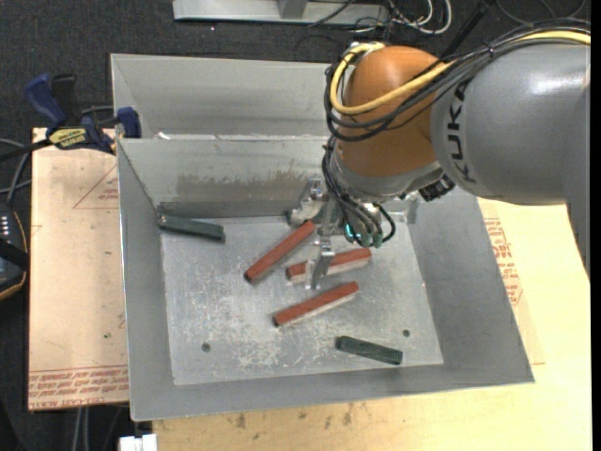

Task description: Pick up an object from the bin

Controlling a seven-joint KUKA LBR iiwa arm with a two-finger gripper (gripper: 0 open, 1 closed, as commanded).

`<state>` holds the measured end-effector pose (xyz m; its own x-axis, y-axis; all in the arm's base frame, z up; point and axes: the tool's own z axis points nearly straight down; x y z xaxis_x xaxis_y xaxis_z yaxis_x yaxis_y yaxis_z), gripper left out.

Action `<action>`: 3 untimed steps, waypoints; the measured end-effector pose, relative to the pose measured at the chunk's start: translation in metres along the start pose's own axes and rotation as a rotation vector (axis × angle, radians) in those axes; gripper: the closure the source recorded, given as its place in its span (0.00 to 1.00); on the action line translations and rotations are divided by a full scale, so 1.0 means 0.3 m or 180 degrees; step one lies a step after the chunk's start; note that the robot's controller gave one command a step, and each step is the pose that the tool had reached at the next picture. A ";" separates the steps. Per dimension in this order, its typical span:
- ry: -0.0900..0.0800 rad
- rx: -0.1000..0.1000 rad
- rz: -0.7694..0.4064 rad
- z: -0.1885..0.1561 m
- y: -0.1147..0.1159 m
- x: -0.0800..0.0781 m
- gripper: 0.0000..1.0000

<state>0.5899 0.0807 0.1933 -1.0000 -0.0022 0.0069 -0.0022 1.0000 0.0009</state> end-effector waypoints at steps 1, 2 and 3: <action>-0.0025 -0.0002 0.0005 -0.015 -0.001 -0.005 0.00; -0.0118 -0.0019 -0.0444 0.348 0.001 -0.163 1.00; -0.0118 -0.0019 -0.0443 0.348 0.001 -0.163 1.00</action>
Offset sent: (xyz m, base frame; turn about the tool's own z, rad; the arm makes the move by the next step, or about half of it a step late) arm 0.0366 -0.0034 -0.1233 -0.1418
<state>0.6380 0.0812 0.0885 -0.9896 -0.1408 -0.0307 -0.1410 0.9900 0.0053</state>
